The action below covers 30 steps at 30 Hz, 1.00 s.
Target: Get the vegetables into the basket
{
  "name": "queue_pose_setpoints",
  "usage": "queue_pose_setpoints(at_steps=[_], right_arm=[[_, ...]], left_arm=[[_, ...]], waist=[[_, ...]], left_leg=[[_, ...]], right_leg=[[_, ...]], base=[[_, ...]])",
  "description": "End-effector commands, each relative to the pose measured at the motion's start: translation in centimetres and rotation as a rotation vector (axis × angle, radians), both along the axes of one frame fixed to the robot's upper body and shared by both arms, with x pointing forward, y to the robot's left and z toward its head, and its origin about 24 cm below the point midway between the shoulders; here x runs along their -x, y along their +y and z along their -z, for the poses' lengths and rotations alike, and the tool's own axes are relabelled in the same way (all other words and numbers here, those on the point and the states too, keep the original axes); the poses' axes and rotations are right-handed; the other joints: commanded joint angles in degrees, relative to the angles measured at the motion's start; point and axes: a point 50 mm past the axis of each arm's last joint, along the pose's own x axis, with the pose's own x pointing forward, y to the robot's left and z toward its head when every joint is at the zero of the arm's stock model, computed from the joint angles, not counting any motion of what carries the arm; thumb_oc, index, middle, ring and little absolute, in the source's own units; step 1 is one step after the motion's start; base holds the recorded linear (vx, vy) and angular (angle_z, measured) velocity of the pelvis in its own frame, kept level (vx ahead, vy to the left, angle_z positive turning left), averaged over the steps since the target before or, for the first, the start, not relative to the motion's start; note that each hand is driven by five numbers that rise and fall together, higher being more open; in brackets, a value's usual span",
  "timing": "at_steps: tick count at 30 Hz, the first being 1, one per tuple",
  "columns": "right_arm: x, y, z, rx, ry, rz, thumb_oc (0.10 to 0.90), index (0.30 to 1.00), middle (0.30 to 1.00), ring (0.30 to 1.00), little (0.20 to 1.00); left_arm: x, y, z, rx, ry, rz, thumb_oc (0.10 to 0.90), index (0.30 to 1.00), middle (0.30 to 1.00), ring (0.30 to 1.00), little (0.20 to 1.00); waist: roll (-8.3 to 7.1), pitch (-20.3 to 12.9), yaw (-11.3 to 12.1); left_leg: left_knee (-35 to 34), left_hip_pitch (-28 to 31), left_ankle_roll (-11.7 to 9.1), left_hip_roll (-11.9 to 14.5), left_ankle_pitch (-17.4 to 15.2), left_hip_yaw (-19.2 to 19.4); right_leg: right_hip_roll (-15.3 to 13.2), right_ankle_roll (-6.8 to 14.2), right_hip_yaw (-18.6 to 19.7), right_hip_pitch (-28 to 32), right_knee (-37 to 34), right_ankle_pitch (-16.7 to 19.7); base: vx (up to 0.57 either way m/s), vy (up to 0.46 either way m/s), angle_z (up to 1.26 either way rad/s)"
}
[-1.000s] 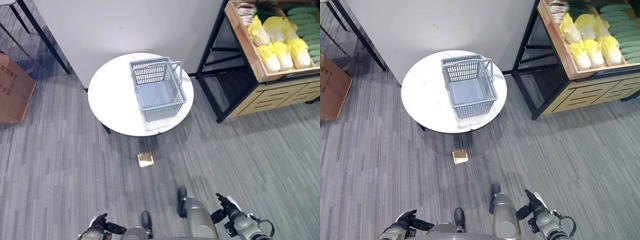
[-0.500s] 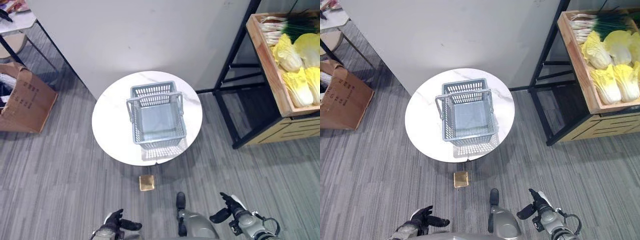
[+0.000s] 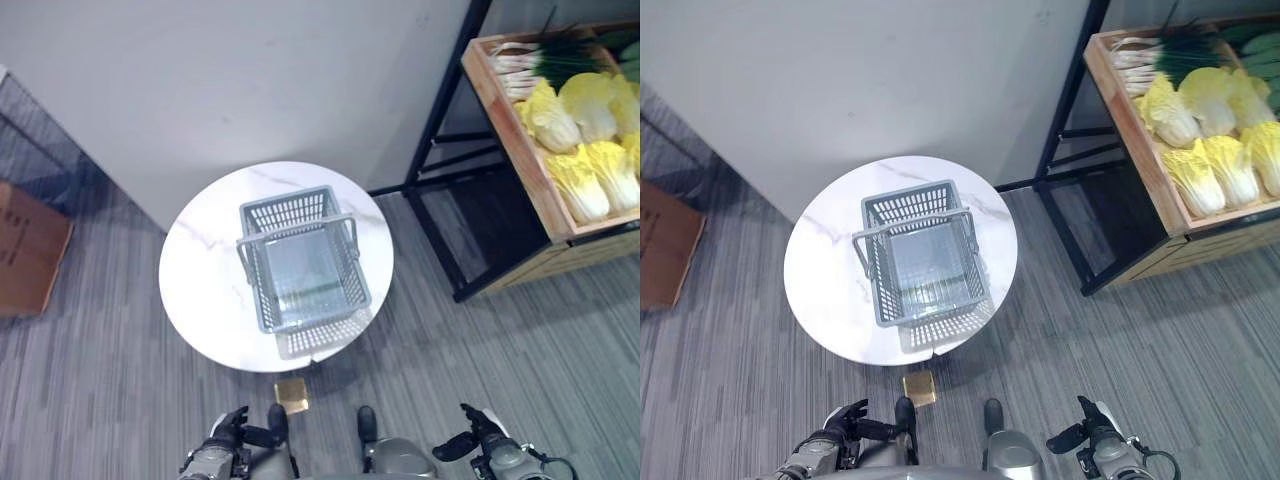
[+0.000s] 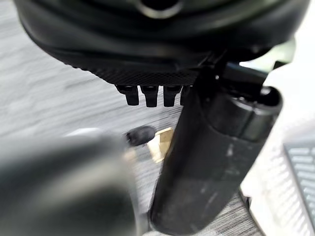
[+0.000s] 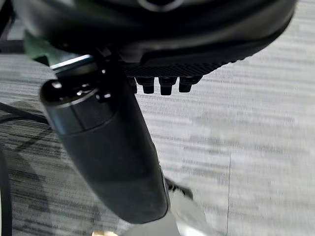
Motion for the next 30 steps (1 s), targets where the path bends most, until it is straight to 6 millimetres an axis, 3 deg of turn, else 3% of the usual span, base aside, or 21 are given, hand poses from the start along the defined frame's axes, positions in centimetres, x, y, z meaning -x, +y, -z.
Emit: queue_pose_setpoints(at_steps=[1,3,5,11,13,14,15,17,18,19,20,21,22,23,25,27,28,30], right_arm=[[0.1,1.6,0.5,-0.031,0.016,-0.050,0.900,1.000,1.000,1.000,1.000],[0.0,2.3,0.6,-0.046,0.019,-0.068,0.900,1.000,1.000,1.000,1.000],[-0.2,2.8,0.7,-0.054,0.002,-0.048,0.900,1.000,1.000,1.000,1.000],[1.1,1.6,0.8,-0.032,-0.007,0.137,0.900,1.000,1.000,1.000,1.000],[1.5,0.0,0.5,0.020,-0.014,0.204,0.900,1.000,1.000,1.000,1.000],[1.2,-2.0,-0.3,0.106,-0.036,0.208,0.900,1.000,1.000,1.000,1.000],[1.2,-2.0,-0.3,0.106,-0.036,0.209,0.900,1.000,1.000,1.000,1.000],[-0.3,-3.9,-1.5,0.177,-0.111,0.209,0.900,1.000,1.000,1.000,1.000],[-0.3,-3.9,-1.5,0.177,-0.112,0.210,0.900,1.000,1.000,1.000,1.000],[-2.4,-6.4,-3.7,0.258,-0.224,0.211,0.900,1.000,1.000,1.000,1.000],[-4.0,-7.7,-5.3,0.298,-0.300,0.194,0.900,1.000,1.000,1.000,1.000],[-7.1,-9.5,-8.6,0.389,-0.427,0.116,0.900,1.000,1.000,1.000,1.000],[-7.1,-9.5,-8.6,0.390,-0.426,0.116,0.900,1.000,1.000,1.000,1.000],[-9.4,-9.8,-11.0,0.450,-0.520,0.005,0.900,1.000,1.000,1.000,1.000],[-13.0,-8.9,-15.3,0.530,-0.707,-0.171,0.900,1.000,1.000,1.000,1.000],[-15.3,-7.4,-19.4,0.648,-0.836,-0.410,0.900,1.000,1.000,1.000,1.000],[-15.3,-7.4,-19.4,0.648,-0.836,-0.410,0.900,1.000,1.000,1.000,1.000],[-18.0,-4.1,-24.9,0.718,-1.041,-0.645,0.900,1.000,1.000,1.000,1.000]], left_arm=[[2.0,2.8,0.0,-0.110,0.052,0.010,0.900,1.000,1.000,1.000,1.000],[2.0,3.1,-0.1,-0.128,0.049,0.007,0.900,1.000,1.000,1.000,1.000],[2.2,3.6,-0.2,-0.149,0.046,-0.024,0.900,1.000,1.000,1.000,1.000],[2.4,4.3,-0.4,-0.232,0.028,-0.038,0.900,1.000,1.000,1.000,1.000],[2.3,4.8,-0.7,-0.313,0.024,0.038,0.900,1.000,1.000,1.000,1.000],[1.7,5.2,-1.1,-0.429,0.009,0.201,0.900,1.000,1.000,1.000,1.000],[1.7,5.2,-1.1,-0.429,0.009,0.202,0.900,1.000,1.000,1.000,1.000],[0.6,5.2,-1.7,-0.549,-0.023,0.420,0.900,1.000,1.000,1.000,1.000],[0.5,5.2,-1.7,-0.549,-0.023,0.420,0.900,1.000,1.000,1.000,1.000],[0.2,4.7,-1.8,-0.581,-0.042,0.569,0.900,1.000,1.000,1.000,1.000],[1.0,4.6,-1.4,-0.549,-0.019,0.553,0.900,1.000,1.000,1.000,1.000],[1.9,4.5,-1.1,-0.507,0.002,0.514,0.900,1.000,1.000,1.000,1.000],[1.9,4.5,-1.1,-0.506,0.002,0.514,0.900,1.000,1.000,1.000,1.000],[2.3,4.5,-1.0,-0.482,0.010,0.473,0.900,1.000,1.000,1.000,1.000],[2.4,4.4,-0.9,-0.451,0.004,0.430,0.900,1.000,1.000,1.000,1.000],[2.3,4.2,-0.9,-0.435,-0.005,0.413,0.900,1.000,1.000,1.000,1.000],[2.3,4.2,-0.9,-0.435,-0.006,0.413,0.900,1.000,1.000,1.000,1.000],[2.5,4.0,-0.7,-0.410,0.003,0.413,0.900,1.000,1.000,1.000,1.000]], waist=[[-4.07,-1.53,1.44],[-4.56,-1.66,1.73],[-5.09,-1.91,2.28],[-5.79,-3.26,2.24],[-6.18,-4.06,2.47],[-6.47,-4.67,2.69],[-6.44,-4.61,2.70],[-6.66,-4.94,2.61],[-6.69,-5.08,2.62],[-6.89,-5.21,2.25],[-6.92,-5.67,2.33],[-6.95,-5.81,2.61],[-6.89,-5.80,2.56],[-6.91,-5.62,2.66],[-6.90,-5.62,2.69],[-6.93,-5.74,2.84],[-6.93,-5.87,2.81],[-7.03,-5.96,3.66]], left_leg=[[8.53,-3.61,3.41,-1.04,-5.24,1.68],[6.91,-2.66,3.93,-1.45,-5.19,3.10],[5.28,-1.10,4.30,-1.69,-5.28,4.66],[4.41,0.70,4.10,-1.68,-5.50,5.91],[3.51,1.47,3.63,-1.35,-5.35,6.05],[2.95,1.97,3.24,-1.21,-5.22,5.85],[2.92,2.05,3.23,-1.20,-5.22,5.83],[2.03,2.93,2.78,-0.93,-5.11,5.87],[2.03,2.71,2.79,-0.95,-4.99,5.89],[1.55,3.27,2.54,-0.77,-4.91,5.95],[1.03,3.28,2.42,-0.70,-4.60,6.12],[0.74,3.32,2.36,-0.64,-4.36,6.00],[0.74,3.34,2.35,-0.62,-4.37,5.97],[0.62,3.62,2.29,-0.57,-4.43,5.95],[0.39,3.80,2.31,-0.56,-4.44,6.01],[0.14,3.89,2.32,-0.62,-4.43,6.01],[0.06,3.68,2.33,-0.65,-4.22,6.01],[0.06,3.73,2.19,-0.54,-4.36,5.78]], right_leg=[[-8.40,7.02,1.87,-3.21,3.63,4.35],[-8.89,7.57,1.43,-4.03,4.19,5.78],[-9.69,8.12,-1.47,-4.17,4.25,7.12],[-10.04,8.89,-2.99,-2.78,1.53,8.09],[-10.06,8.96,-3.79,-1.56,-0.79,7.46],[-9.93,9.10,-4.33,-0.47,-2.30,7.17],[-9.92,9.10,-4.36,-0.36,-2.35,7.18],[-9.73,9.33,-4.60,0.68,-3.43,7.14],[-9.75,9.32,-4.57,0.46,-3.45,7.24],[-9.56,9.52,-4.49,0.88,-3.87,7.26],[-9.54,9.66,-4.35,0.68,-4.22,7.37],[-9.47,9.77,-4.35,0.66,-4.31,7.42],[-9.45,9.77,-4.37,0.69,-4.30,7.41],[-9.44,9.84,-4.29,0.92,-4.28,7.43],[-9.39,9.88,-4.15,0.77,-4.31,7.58],[-9.37,9.93,-4.06,0.75,-4.43,7.70],[-9.39,9.90,-4.04,0.51,-4.45,7.83],[-9.34,9.92,-4.37,0.89,-4.72,7.71]], base=[[0.02,0.191,-0.12],[0.03,0.178,-0.31],[0.04,0.092,-0.61],[0.05,0.007,-0.11],[0.04,-0.059,-0.01],[0.04,-0.060,0.02],[0.03,-0.059,0.07],[0.02,-0.037,0.07],[0.01,-0.036,0.01],[-0.01,-0.012,-0.03],[-0.03,-0.008,-0.03],[-0.04,0.009,-0.06],[-0.03,0.006,-0.05],[-0.02,0.006,-0.05],[-0.03,0.011,-0.05],[0.00,0.000,0.00],[0.00,0.000,0.00],[0.00,-0.001,0.02]])
